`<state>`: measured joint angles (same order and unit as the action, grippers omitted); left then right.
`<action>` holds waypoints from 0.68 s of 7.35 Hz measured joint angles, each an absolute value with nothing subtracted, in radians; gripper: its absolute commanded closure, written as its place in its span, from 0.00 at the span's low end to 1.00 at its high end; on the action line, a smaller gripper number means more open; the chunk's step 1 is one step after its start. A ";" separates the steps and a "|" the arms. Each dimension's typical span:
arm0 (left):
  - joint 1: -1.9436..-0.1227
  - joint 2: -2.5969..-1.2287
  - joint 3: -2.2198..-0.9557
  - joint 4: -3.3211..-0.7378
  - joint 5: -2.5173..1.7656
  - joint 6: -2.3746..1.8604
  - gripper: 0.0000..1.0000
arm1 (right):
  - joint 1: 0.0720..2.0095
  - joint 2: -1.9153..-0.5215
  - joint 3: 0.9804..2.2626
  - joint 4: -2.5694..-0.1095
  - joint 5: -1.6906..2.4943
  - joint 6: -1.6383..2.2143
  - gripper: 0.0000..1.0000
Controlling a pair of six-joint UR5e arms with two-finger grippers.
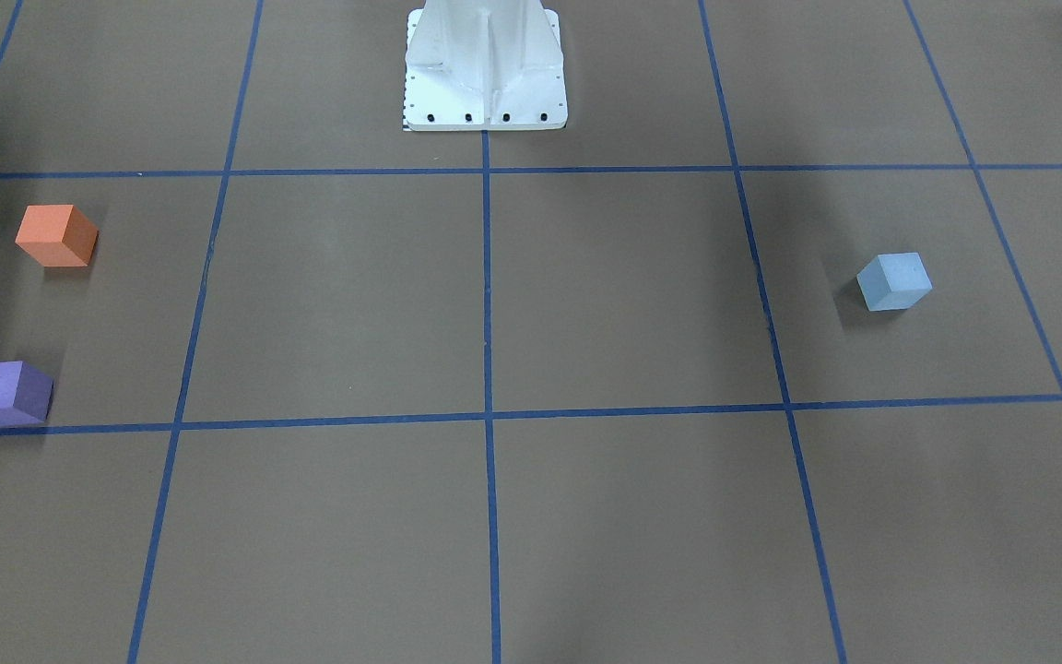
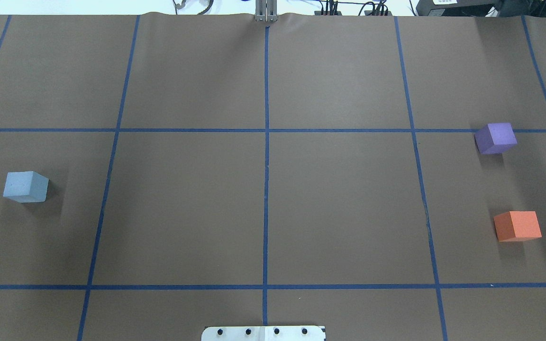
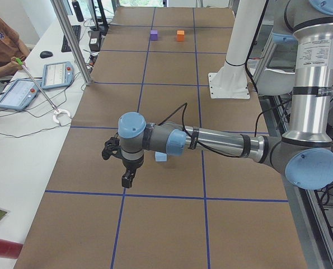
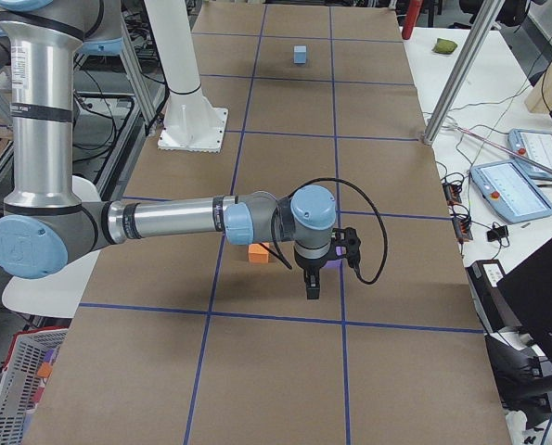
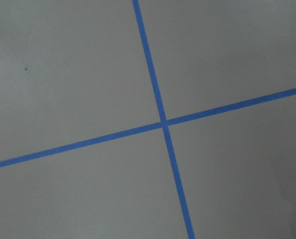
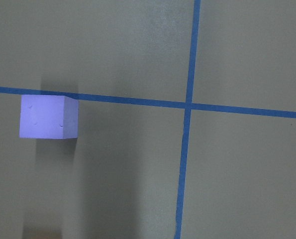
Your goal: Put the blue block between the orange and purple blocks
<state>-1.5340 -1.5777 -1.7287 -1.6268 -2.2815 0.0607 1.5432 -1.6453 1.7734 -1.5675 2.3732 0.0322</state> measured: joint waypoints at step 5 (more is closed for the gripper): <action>-1.277 -1.562 -1.779 -1.822 -2.273 -0.574 0.00 | 1.543 -1.645 1.780 -1.568 2.375 0.032 0.00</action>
<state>-1.2772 -1.5624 -1.7789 -1.8219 -2.2728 -0.5740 1.5432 -1.6453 1.7799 -1.5677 2.3746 0.0322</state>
